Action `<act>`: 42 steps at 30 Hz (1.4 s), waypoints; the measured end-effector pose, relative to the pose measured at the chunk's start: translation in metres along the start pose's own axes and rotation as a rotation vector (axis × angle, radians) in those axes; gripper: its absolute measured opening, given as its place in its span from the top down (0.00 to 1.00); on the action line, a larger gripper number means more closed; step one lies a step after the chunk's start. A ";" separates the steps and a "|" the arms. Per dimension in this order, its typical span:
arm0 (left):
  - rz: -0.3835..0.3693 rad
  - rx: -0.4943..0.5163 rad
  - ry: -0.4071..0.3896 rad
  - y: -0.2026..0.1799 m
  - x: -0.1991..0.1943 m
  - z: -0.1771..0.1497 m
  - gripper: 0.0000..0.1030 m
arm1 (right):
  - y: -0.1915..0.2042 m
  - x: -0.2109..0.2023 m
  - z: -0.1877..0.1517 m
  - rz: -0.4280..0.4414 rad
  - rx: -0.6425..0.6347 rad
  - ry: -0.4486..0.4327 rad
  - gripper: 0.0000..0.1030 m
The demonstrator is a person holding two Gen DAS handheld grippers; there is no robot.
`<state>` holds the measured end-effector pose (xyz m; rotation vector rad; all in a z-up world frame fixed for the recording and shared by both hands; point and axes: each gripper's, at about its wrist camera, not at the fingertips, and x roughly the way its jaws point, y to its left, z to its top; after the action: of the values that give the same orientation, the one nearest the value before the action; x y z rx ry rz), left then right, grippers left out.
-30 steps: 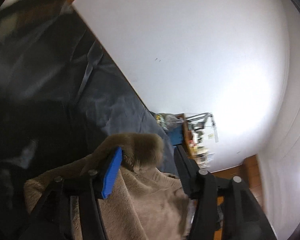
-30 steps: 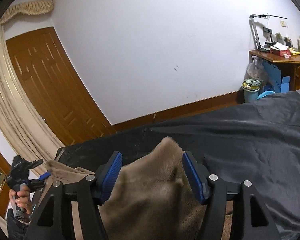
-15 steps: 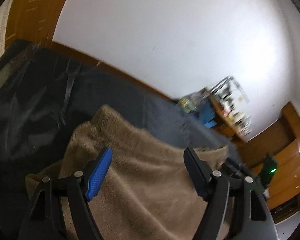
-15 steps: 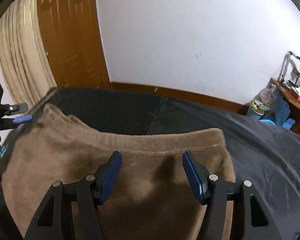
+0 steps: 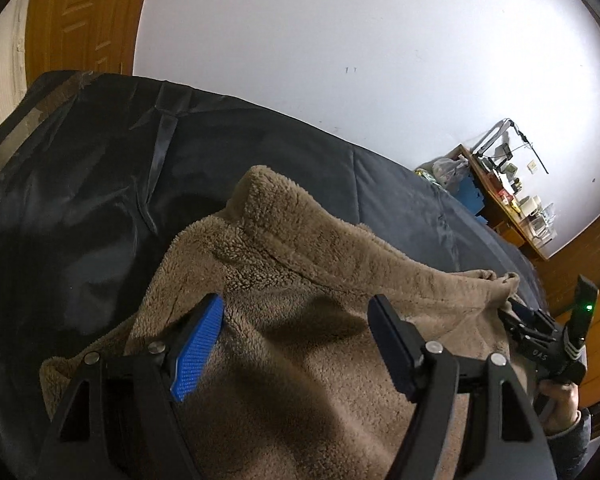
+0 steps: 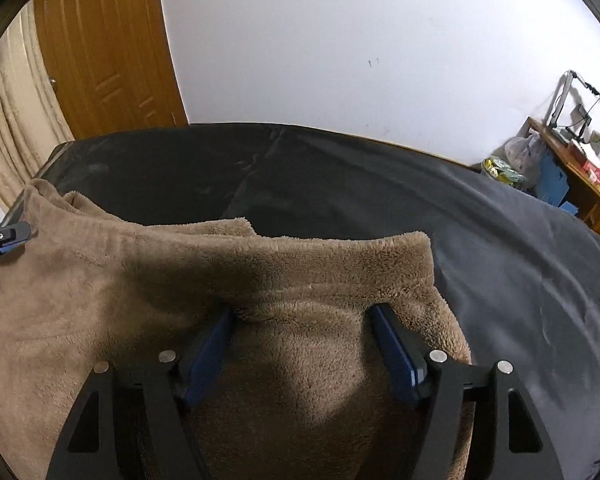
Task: Fold clothes
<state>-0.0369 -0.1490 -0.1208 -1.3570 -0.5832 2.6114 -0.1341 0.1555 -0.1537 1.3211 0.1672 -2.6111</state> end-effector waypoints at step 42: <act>0.140 0.330 -0.059 -0.047 -0.026 -0.112 0.18 | 0.065 -0.071 -0.107 -0.015 -0.124 -0.115 0.17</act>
<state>0.0673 -0.0836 -0.1404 -1.2586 -0.0564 2.7075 0.0056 0.1231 -0.1599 1.1305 0.3152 -2.6329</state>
